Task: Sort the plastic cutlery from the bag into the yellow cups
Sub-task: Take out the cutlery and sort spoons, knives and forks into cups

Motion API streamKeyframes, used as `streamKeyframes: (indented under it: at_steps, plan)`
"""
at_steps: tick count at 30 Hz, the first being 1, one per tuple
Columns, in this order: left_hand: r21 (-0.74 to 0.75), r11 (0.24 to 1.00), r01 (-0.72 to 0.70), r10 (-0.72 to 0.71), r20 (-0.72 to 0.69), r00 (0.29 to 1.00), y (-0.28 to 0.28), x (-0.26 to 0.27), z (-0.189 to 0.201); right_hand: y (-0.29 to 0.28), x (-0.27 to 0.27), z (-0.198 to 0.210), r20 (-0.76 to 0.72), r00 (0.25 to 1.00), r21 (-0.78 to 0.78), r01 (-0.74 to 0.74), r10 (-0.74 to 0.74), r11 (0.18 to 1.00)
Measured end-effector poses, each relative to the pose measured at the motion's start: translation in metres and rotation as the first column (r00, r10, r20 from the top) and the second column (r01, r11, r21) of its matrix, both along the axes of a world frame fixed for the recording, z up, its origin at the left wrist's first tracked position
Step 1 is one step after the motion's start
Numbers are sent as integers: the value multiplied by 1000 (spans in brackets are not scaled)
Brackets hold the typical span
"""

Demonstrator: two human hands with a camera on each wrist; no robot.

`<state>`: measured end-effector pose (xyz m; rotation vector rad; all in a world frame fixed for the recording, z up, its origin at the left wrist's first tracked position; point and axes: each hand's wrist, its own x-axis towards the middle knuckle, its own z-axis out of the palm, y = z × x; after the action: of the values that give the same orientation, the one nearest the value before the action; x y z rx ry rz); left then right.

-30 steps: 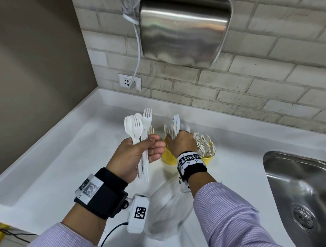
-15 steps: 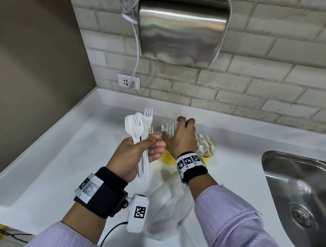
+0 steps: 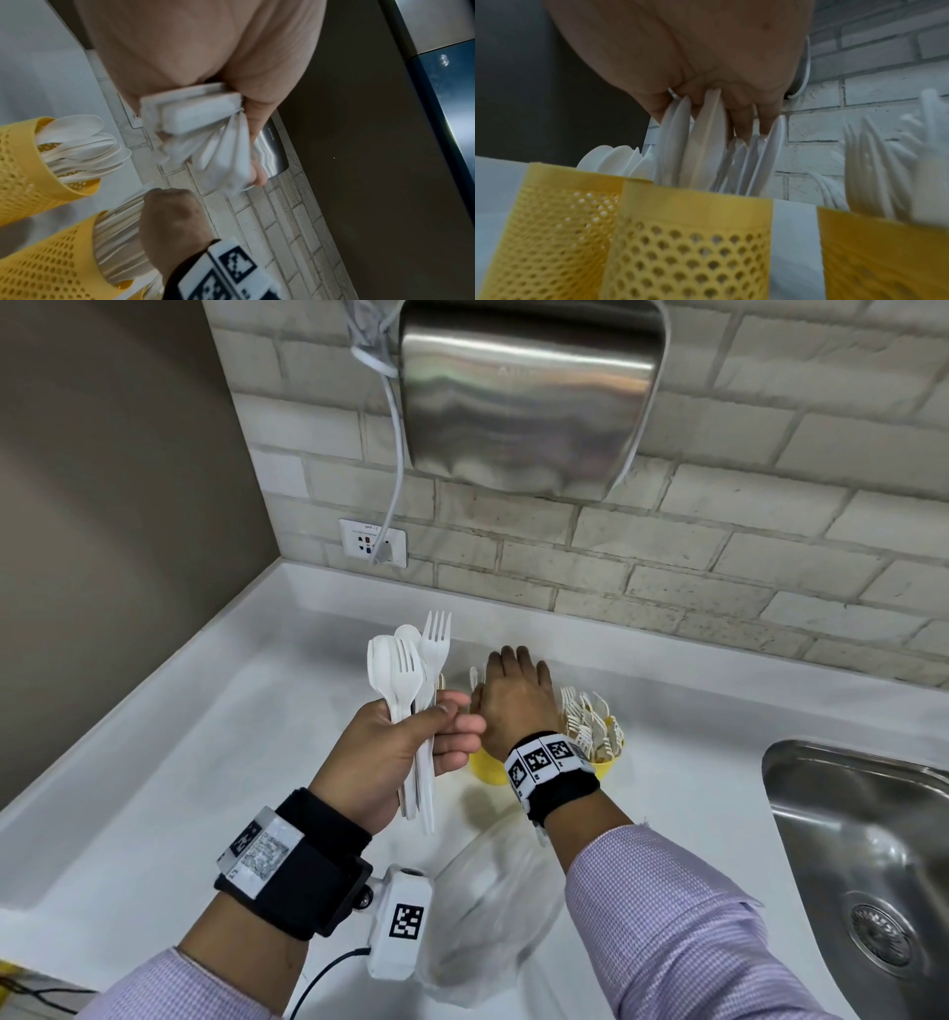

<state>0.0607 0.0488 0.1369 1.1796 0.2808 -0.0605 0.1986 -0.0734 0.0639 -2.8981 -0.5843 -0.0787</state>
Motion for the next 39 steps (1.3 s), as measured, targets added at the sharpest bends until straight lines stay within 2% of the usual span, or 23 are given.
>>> streamKeyframes:
  at_steps: [3, 6, 9, 12, 15, 17, 18, 19, 21, 23, 25, 28, 34, 36, 39]
  plan:
    - [7, 1000, 12, -12, 7, 1000, -1, 0, -1, 1, 1, 8, 31, 999, 31, 13, -14, 999]
    - [24, 999, 22, -22, 26, 999, -1, -1, -1, 2, 1, 9, 68, 991, 114, 111, -119, 987]
    - [55, 998, 33, -37, 57, 998, -1, -2, -2, 1, 3, -2, 11, 991, 38, 134, -134, 990]
    - [113, 992, 55, -66, 97, 993, -1, -3, -2, -3, 10, -8, 44, 995, 6, 86, -86, 996]
    - [166, 984, 69, -92, 135, 987, -1, -4, -2, -4, 14, 0, 0, 994, 113, 104, -105, 988]
    - [193, 979, 68, -100, 162, 982, -1, -4, -2, -6, 10, 10, 12, 994, 251, 99, -106, 963]
    - [210, 976, 65, -103, 175, 979, -1, -4, -3, -7, 6, 15, 29, 995, 368, 80, -97, 926]
    - [226, 972, 60, -104, 188, 977, 0, -4, -3, -8, 0, 21, 41, 995, 516, 55, -89, 855]
    - [251, 967, 49, -104, 210, 972, 0, -4, -3, -11, -17, 36, 15, 995, 783, 50, -99, 620]
    - [271, 962, 40, -105, 228, 968, -1, -5, -3, -14, -35, 52, -85, 993, 907, 111, -81, 407]
    - [282, 959, 30, -102, 245, 964, 0, -5, -2, -16, -52, 61, -111, 993, 950, 114, -28, 290]
    - [298, 954, 12, -93, 257, 962, 0, -6, -2, -20, -72, 72, -40, 999, 972, 44, -19, 230]
    - [390, 920, -34, -91, 296, 951, -1, -6, 0, -27, -99, 86, 86, 996, 978, -90, 31, 186]
    - [431, 901, -56, -90, 312, 946, -2, -7, 0, -28, -104, 94, 138, 990, 971, -142, 33, 192]
    - [464, 882, -82, -85, 328, 941, -4, -11, 5, -29, -109, 104, 232, 972, 936, -235, 44, 263]
